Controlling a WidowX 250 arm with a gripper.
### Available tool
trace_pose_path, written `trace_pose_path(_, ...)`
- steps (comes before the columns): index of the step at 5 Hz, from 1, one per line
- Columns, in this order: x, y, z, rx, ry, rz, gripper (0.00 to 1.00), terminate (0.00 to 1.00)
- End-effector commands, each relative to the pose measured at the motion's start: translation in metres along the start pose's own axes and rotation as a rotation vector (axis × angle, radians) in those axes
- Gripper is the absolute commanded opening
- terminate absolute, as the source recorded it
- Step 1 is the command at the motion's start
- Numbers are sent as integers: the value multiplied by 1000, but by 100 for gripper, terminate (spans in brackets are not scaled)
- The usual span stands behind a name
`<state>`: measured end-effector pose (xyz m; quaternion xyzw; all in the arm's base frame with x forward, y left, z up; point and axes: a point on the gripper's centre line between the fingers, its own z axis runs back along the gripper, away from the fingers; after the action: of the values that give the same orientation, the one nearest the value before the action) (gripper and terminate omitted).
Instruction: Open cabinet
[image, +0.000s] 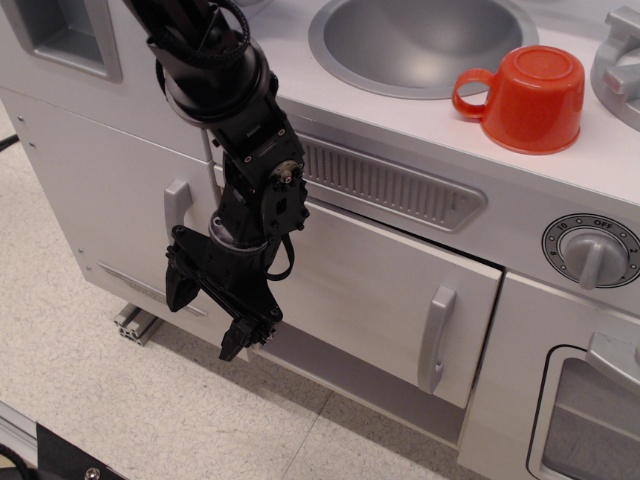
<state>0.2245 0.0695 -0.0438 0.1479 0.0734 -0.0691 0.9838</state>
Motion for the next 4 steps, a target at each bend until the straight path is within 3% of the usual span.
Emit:
trace_pose_path(1,0,0,0,0,0,0,100,0)
trace_pose_path(2,5,-19,3,-66,-7,29,100,0)
trace_pose_path(3,9,-40,3,-73,-47,26,100,0)
trace_pose_path(4,15,-64,13,-120,-90,15,100,0)
